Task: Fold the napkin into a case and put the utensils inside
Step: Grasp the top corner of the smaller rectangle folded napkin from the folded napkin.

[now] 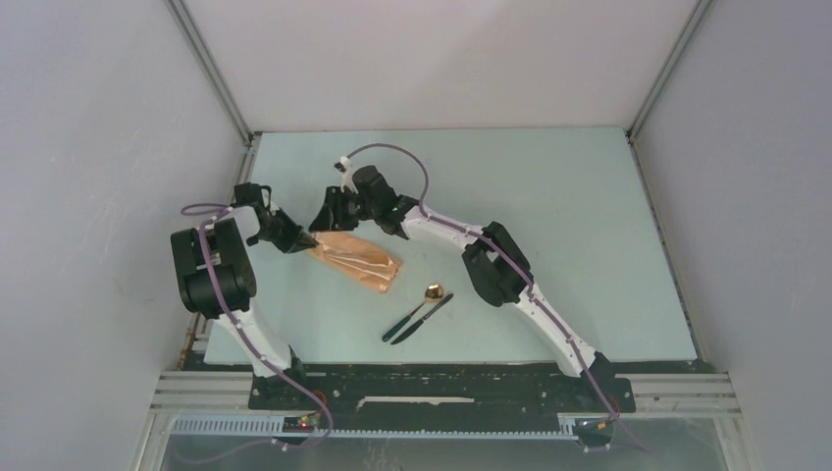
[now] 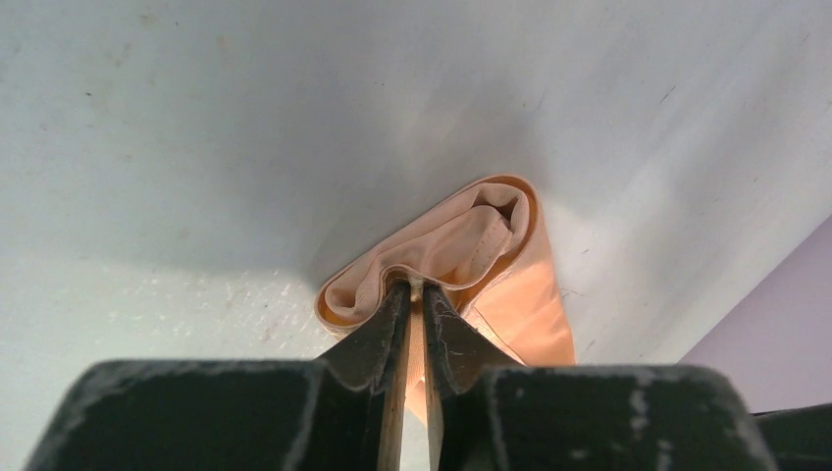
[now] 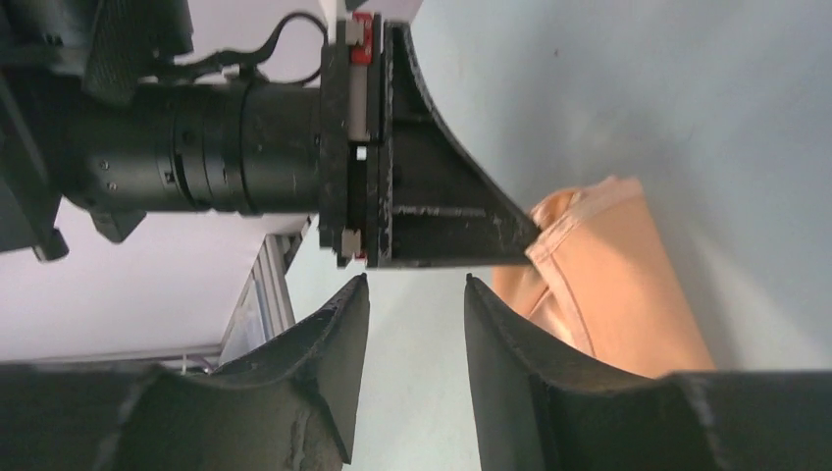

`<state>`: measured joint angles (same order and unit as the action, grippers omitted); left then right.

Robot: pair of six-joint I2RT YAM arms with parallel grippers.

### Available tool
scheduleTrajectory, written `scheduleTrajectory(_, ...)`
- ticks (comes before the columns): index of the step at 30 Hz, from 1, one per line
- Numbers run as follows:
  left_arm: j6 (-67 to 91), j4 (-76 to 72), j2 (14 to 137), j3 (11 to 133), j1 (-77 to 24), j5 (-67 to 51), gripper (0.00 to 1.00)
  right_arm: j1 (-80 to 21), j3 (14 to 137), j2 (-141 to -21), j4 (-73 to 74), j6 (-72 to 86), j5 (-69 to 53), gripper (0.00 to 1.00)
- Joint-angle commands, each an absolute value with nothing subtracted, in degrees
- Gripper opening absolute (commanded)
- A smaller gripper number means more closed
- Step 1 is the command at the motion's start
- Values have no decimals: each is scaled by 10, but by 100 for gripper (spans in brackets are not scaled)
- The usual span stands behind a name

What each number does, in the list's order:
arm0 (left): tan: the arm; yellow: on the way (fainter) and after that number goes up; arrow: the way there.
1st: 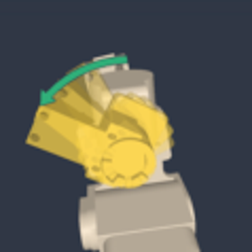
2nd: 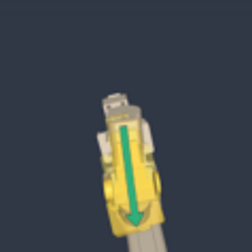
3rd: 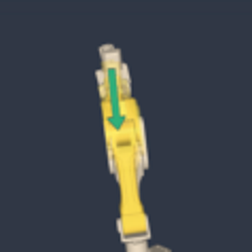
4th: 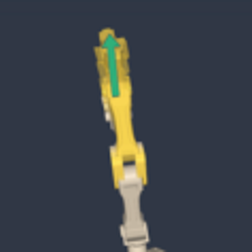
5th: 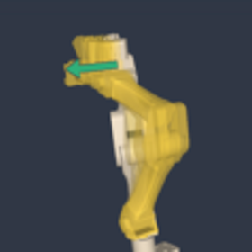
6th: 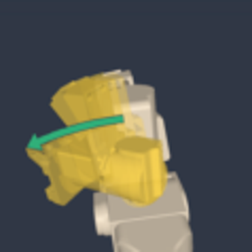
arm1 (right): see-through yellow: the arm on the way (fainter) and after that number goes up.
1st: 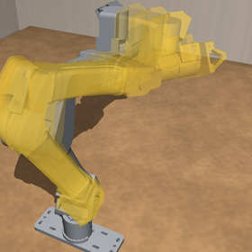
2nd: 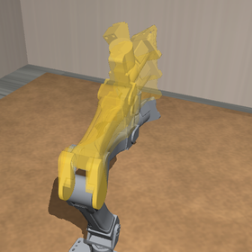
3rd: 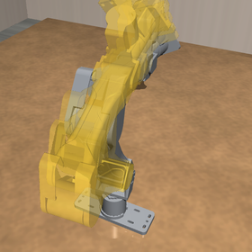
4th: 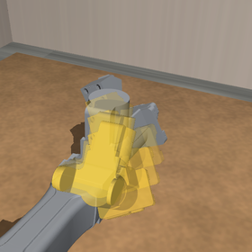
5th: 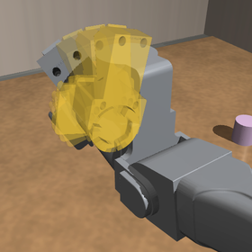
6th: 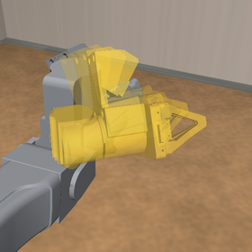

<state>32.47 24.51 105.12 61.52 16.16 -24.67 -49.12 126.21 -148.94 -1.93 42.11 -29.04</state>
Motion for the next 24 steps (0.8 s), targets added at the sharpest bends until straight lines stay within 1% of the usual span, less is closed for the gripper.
scheduleTrajectory(1, 300, 257, 1048, 607, 156, -215, 15, -485, 1330, -1545, 21, 411, -273, 47)
scheduleTrajectory(5, 300, 257, 1042, 606, 156, -215, 16, -480, 1345, -1565, 13, 420, -272, 44)
scheduleTrajectory(9, 299, 257, 1036, 607, 156, -216, 17, -483, 1353, -1581, 11, 426, -275, 43)
scheduleTrajectory(13, 300, 258, 1025, 606, 156, -213, 19, -489, 1346, -1588, 10, 434, -269, 39)
scheduleTrajectory(17, 300, 263, 979, 594, 156, -191, 28, -490, 1332, -1586, 13, 444, -256, 30)
scheduleTrajectory(19, 306, 262, 950, 580, 159, -180, 30, -489, 1322, -1585, 8, 453, -255, 26)
scheduleTrajectory(22, 329, 244, 917, 552, 174, -181, 31, -488, 1316, -1585, 11, 471, -251, 22)
scheduleTrajectory(24, 337, 237, 908, 540, 178, -180, 29, -490, 1314, -1583, 13, 473, -248, 18)
